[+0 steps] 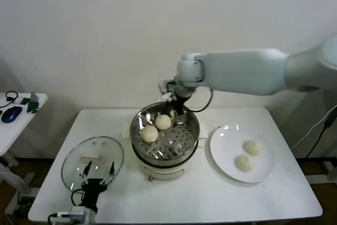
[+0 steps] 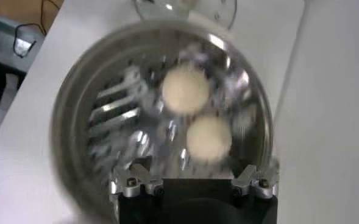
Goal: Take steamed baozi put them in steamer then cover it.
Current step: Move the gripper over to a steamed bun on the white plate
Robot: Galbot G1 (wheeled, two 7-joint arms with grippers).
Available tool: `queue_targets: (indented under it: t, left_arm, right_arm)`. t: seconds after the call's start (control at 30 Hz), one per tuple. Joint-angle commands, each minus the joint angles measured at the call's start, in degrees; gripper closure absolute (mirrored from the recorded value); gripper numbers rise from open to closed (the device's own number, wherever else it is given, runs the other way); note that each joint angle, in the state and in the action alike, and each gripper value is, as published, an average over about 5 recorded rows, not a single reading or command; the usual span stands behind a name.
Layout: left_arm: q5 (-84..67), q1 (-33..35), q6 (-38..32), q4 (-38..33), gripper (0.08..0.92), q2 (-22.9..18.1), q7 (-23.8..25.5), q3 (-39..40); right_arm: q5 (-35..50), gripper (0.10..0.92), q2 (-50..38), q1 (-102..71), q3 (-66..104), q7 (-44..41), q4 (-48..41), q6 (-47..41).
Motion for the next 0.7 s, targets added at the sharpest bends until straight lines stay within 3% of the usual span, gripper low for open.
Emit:
queue_targets:
  t: [0.03, 0.33, 0.7]
  left_arm:
    - [-0.1, 0.2, 0.2, -0.4, 0.177, -0.1, 0.0, 0.0]
    - [-0.2, 0.2, 0.4, -0.8, 0.177, -0.1, 0.1, -0.4]
    - [0.1, 0.9, 0.4, -1.3, 0.177, -0.5, 0.1, -0.7]
  right_arm:
    - [-8.8, 0.202, -26.3, 6.7, -11.0, -2.0, 11.8, 1.9]
    - [-21.8, 0.203, -35.7, -10.3, -4.3, -0.4, 9.5, 1.6]
    - [-28.5, 0.203, -35.2, -31.2, 11.9, 0.4, 2.3, 0.7]
